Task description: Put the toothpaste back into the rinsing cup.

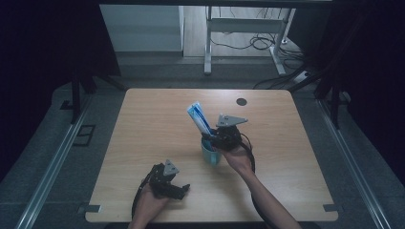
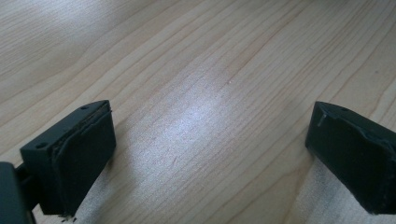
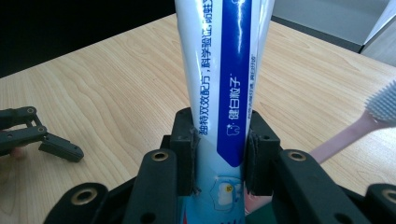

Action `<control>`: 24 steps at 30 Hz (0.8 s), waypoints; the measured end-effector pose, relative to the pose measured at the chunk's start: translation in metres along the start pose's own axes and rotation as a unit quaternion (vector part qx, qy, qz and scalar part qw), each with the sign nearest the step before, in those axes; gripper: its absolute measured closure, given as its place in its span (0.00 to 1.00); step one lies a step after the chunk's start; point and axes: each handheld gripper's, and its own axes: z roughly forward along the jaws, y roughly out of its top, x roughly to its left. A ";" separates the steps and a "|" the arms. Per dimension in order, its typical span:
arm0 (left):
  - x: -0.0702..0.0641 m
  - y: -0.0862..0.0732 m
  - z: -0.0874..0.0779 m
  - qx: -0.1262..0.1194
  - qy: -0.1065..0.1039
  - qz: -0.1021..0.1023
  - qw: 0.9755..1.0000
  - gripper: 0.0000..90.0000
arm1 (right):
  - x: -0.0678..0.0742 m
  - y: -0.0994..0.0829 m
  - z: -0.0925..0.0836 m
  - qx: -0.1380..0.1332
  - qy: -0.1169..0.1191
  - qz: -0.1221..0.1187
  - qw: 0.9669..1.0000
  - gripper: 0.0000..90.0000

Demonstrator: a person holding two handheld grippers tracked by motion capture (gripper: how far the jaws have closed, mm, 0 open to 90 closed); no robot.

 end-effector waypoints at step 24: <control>0.000 0.000 0.000 0.000 0.001 0.000 1.000 0.02 | -0.003 -0.010 -0.001 0.022 0.009 0.004 1.000 0.74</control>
